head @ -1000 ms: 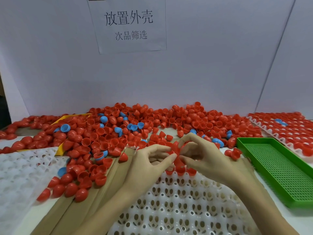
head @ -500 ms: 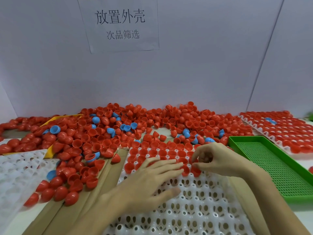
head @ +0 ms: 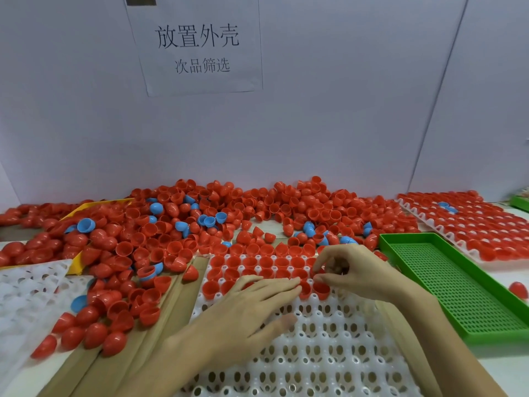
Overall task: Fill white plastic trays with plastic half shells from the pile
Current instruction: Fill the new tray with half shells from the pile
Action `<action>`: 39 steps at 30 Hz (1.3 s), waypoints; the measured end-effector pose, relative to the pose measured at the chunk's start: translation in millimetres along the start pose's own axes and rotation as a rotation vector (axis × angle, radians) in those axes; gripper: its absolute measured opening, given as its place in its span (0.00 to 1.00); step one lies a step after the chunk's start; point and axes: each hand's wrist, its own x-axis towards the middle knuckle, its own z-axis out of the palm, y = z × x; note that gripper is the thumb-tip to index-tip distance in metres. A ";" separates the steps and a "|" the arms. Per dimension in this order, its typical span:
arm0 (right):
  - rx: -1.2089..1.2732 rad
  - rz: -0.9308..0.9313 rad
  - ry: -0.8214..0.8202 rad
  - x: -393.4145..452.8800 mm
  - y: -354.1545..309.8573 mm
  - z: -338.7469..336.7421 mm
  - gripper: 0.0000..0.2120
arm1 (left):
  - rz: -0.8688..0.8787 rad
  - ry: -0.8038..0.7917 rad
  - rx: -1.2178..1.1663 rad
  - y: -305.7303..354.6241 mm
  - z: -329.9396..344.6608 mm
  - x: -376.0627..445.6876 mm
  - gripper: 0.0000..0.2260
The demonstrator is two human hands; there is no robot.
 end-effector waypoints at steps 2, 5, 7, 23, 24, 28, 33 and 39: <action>0.121 -0.016 0.112 -0.2 4.3 -4.6 0.02 | -0.010 0.033 -0.025 -0.6 -3.8 -0.6 0.28; 0.226 0.007 0.268 -0.2 14.7 -10.7 0.07 | -0.029 0.061 -0.056 -4.4 -9.7 -1.0 0.29; 0.244 0.040 0.321 -0.8 20.8 -6.9 0.08 | -0.053 0.088 -0.092 -8.5 -12.2 -2.2 0.29; -0.424 0.219 0.095 116.1 29.4 -13.2 0.15 | 0.101 0.404 0.149 -25.2 -12.1 -5.3 0.20; -0.478 0.258 0.047 121.7 34.1 -13.0 0.15 | 0.113 0.413 0.172 -24.4 -12.8 -5.3 0.20; -0.531 0.368 -0.004 130.5 47.9 -8.4 0.21 | 0.098 0.389 0.175 -25.5 -13.7 -5.4 0.22; -0.441 0.326 0.171 119.4 46.2 -6.7 0.16 | 0.086 0.387 0.170 -28.5 -10.2 -5.8 0.21; 0.041 0.112 0.367 64.4 11.0 -11.8 0.04 | 0.084 0.365 0.163 -28.1 -9.0 -4.8 0.19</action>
